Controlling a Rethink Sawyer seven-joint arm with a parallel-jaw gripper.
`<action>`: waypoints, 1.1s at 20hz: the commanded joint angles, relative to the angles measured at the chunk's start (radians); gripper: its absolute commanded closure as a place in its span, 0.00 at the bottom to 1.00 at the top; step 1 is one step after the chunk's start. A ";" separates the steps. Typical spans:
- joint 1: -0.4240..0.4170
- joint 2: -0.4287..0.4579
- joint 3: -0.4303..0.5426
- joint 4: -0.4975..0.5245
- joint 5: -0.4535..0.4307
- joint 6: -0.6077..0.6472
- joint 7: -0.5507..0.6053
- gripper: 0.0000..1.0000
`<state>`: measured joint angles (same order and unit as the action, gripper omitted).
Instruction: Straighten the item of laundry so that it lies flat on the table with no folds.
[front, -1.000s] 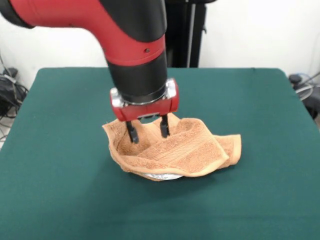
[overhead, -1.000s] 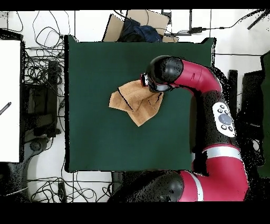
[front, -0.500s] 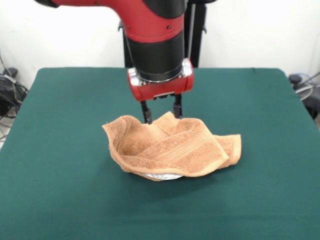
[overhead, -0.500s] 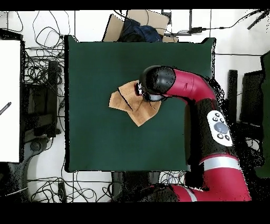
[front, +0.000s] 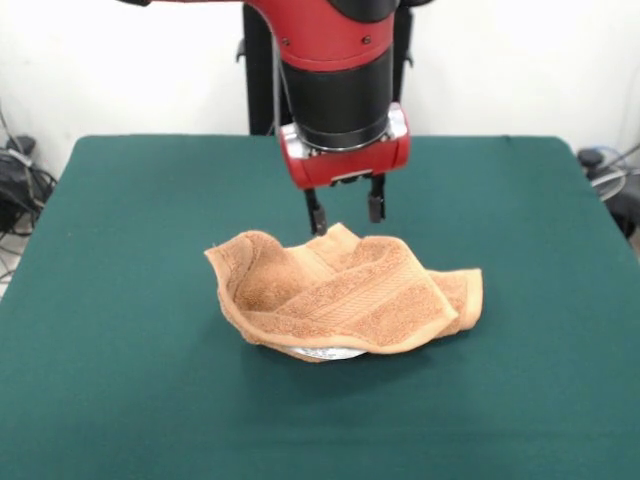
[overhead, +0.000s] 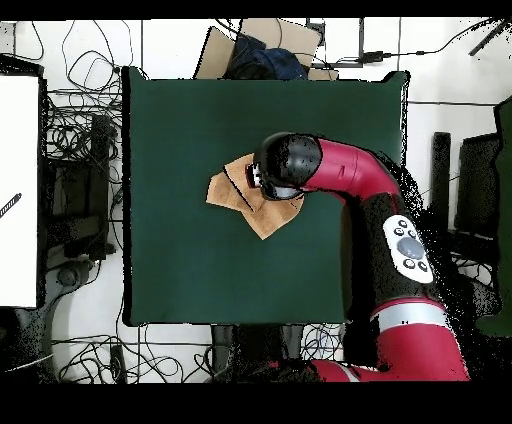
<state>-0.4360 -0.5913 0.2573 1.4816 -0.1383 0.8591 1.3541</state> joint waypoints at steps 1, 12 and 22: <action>0.074 -0.021 -0.063 0.111 0.006 -0.064 0.274 0.00; 0.144 0.003 -0.102 0.163 0.052 -0.143 0.338 0.00; 0.149 0.058 -0.122 0.151 0.155 -0.067 0.335 0.00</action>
<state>-0.2963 -0.5803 0.1665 1.5635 -0.0497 0.7923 1.3818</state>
